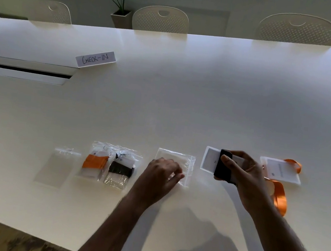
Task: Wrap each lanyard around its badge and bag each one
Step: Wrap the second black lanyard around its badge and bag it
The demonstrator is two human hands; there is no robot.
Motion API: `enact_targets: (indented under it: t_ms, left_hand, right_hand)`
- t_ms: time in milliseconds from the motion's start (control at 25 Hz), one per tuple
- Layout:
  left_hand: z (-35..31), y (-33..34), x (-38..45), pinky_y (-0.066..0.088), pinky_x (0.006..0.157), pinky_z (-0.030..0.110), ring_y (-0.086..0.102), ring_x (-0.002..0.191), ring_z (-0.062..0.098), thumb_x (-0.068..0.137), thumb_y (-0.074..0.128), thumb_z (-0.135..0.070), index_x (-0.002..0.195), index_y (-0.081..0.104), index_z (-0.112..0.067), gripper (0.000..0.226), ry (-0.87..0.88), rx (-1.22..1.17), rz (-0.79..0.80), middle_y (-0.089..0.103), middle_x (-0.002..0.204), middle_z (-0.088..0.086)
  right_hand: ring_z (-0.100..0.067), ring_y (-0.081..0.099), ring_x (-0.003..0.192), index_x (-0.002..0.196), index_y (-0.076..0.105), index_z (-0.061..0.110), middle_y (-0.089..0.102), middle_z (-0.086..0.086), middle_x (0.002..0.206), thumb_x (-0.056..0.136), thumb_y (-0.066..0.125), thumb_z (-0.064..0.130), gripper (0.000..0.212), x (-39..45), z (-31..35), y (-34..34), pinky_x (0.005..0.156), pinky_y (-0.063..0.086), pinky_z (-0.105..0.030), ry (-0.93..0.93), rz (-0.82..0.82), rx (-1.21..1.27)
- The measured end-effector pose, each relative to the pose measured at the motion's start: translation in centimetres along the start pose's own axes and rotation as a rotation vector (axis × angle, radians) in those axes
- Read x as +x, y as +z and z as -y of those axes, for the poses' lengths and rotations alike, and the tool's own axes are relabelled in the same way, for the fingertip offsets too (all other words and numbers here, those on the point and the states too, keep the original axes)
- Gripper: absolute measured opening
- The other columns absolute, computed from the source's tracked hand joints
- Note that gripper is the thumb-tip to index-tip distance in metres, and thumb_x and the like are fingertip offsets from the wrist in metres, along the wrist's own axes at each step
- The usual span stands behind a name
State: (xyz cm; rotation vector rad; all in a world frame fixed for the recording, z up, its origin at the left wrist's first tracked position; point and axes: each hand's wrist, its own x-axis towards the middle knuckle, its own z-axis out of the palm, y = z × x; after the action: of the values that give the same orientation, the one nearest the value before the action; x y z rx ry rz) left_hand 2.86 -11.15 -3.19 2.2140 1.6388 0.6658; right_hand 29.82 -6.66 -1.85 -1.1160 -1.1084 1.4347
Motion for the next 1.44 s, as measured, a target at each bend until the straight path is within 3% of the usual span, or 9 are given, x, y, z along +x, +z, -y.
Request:
enact_targets:
  t_ms: [120,280,640,920,1280,1440]
  left_hand:
    - [-2.2,0.6,1.2,0.049,0.08,0.034,0.059,0.082,0.014,0.095,0.062,-0.049,0.092,0.057,-0.025,0.025,-0.133,0.012,-0.051,0.06,0.08,-0.012]
    - [-3.6,1.5,2.1,0.047,0.076,0.036,0.058,0.08,0.021,0.088,0.06,-0.063,0.086,0.049,-0.024,0.04,-0.213,0.131,0.012,0.057,0.081,-0.009]
    - [-3.6,1.5,2.4,0.049,0.084,0.038,0.062,0.088,0.026,0.096,0.053,-0.037,0.082,0.056,-0.021,0.022,-0.321,0.064,0.025,0.064,0.086,-0.003]
    - [-3.2,1.2,2.1,0.043,0.089,0.036,0.059,0.093,0.019,0.099,0.054,-0.043,0.084,0.055,-0.024,0.025,-0.328,-0.02,0.072,0.06,0.089,-0.01]
    - [-3.9,1.1,2.0,0.04,0.092,0.036,0.059,0.096,0.019,0.098,0.055,-0.036,0.084,0.056,-0.024,0.018,-0.34,0.009,0.055,0.061,0.091,-0.008]
    - [-4.2,1.3,1.5,0.042,0.087,0.037,0.058,0.088,0.015,0.097,0.057,-0.033,0.083,0.055,-0.024,0.017,-0.334,-0.03,-0.034,0.058,0.086,-0.011]
  right_hand:
    - [-0.033,0.075,0.095,0.112,0.069,0.008,0.071,-0.019,0.107,0.088,0.072,0.022,0.028,-0.1,0.0,0.0,0.066,0.067,-0.043,-0.002,0.001,-0.004]
    - [-0.032,0.075,0.097,0.112,0.067,0.007,0.07,-0.017,0.107,0.087,0.072,0.025,0.031,-0.6,0.2,-0.2,0.066,0.067,-0.043,-0.001,-0.002,-0.024]
    - [-0.027,0.076,0.093,0.108,0.069,0.012,0.075,-0.005,0.096,0.087,0.072,0.023,0.024,-1.5,0.3,-0.6,0.066,0.067,-0.043,0.027,-0.005,0.016]
    - [-0.028,0.076,0.092,0.112,0.067,0.006,0.072,-0.013,0.104,0.087,0.072,0.022,0.03,-1.6,0.4,0.5,0.067,0.067,-0.042,0.052,0.019,-0.003]
    - [-0.031,0.076,0.097,0.112,0.065,0.009,0.069,-0.016,0.11,0.087,0.073,0.027,0.032,-1.8,0.9,1.4,0.065,0.065,-0.037,0.07,0.007,-0.058]
    - [-0.032,0.078,0.088,0.112,0.065,0.01,0.071,-0.017,0.105,0.096,0.069,0.021,0.02,-2.2,0.9,2.9,0.061,0.063,-0.031,0.069,-0.002,-0.115]
